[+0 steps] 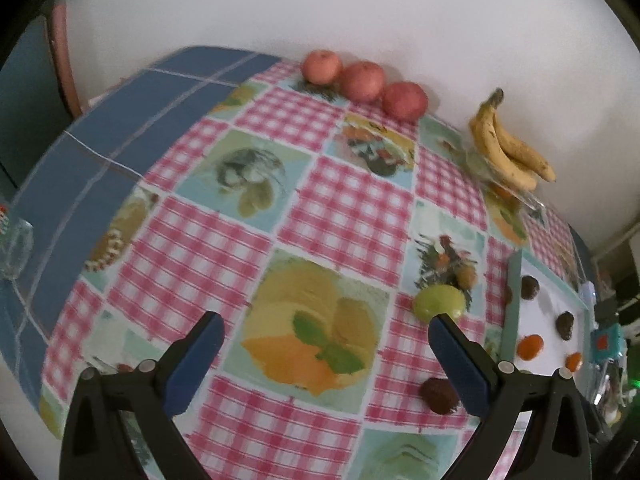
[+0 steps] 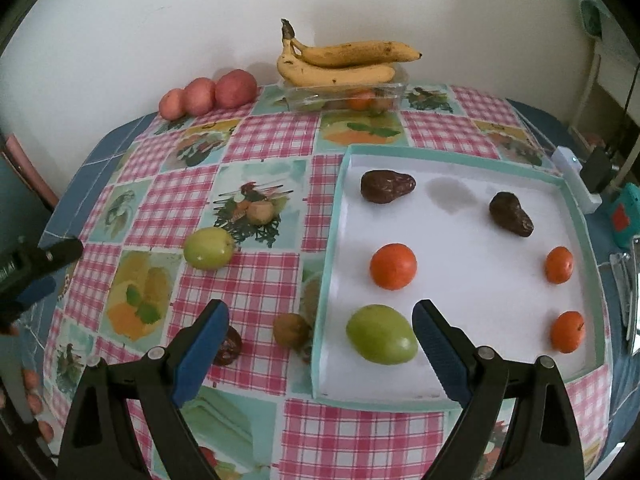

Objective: Organize fruits
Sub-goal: 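Move both open tools back toward the remaining fruit on the table, then grasp a dark date with the left tool while the right tool grasps a small brown round fruit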

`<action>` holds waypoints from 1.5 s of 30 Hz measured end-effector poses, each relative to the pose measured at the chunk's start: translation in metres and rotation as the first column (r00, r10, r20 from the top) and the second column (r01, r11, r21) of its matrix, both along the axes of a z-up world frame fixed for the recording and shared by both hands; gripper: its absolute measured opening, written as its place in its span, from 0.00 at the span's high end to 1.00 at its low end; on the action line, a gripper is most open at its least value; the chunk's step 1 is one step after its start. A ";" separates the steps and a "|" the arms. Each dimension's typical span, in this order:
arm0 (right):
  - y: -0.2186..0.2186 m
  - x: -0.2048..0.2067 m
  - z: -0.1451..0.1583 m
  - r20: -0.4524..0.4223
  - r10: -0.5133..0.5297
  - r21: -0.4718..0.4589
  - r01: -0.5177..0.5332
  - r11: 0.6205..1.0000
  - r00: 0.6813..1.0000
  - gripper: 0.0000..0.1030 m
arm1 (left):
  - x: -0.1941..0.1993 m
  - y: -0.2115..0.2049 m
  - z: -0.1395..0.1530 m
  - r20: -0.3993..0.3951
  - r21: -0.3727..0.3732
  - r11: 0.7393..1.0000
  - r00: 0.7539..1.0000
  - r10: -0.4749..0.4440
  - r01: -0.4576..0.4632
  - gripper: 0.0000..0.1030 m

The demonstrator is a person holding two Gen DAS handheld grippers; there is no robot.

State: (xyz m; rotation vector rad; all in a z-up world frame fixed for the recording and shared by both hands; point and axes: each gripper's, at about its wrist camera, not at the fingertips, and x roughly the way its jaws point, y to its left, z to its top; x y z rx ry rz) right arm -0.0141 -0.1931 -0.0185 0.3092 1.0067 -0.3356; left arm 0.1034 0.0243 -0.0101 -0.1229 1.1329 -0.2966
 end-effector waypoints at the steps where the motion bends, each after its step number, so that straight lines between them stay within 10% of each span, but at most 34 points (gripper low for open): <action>1: -0.002 0.000 -0.001 -0.004 -0.011 0.006 0.011 1.000 1.000 0.10 | 0.000 -0.003 -0.003 -0.009 0.001 1.000 1.000 -0.006 0.006 0.00; 18: -0.058 -0.027 -0.019 -0.089 -0.209 0.041 0.213 0.976 0.974 0.10 | -0.041 -0.097 -0.057 -0.222 -0.006 0.965 0.940 -0.257 0.263 0.01; 33: -0.071 -0.036 -0.022 -0.090 -0.257 0.066 0.264 0.962 0.962 0.10 | -0.061 -0.154 -0.078 -0.181 0.251 0.901 0.931 -0.316 0.355 0.02; 45: -0.070 -0.034 -0.023 -0.101 -0.261 0.067 0.268 0.961 0.960 0.10 | -0.054 -0.137 -0.068 -0.149 0.237 0.901 0.930 -0.335 0.363 0.35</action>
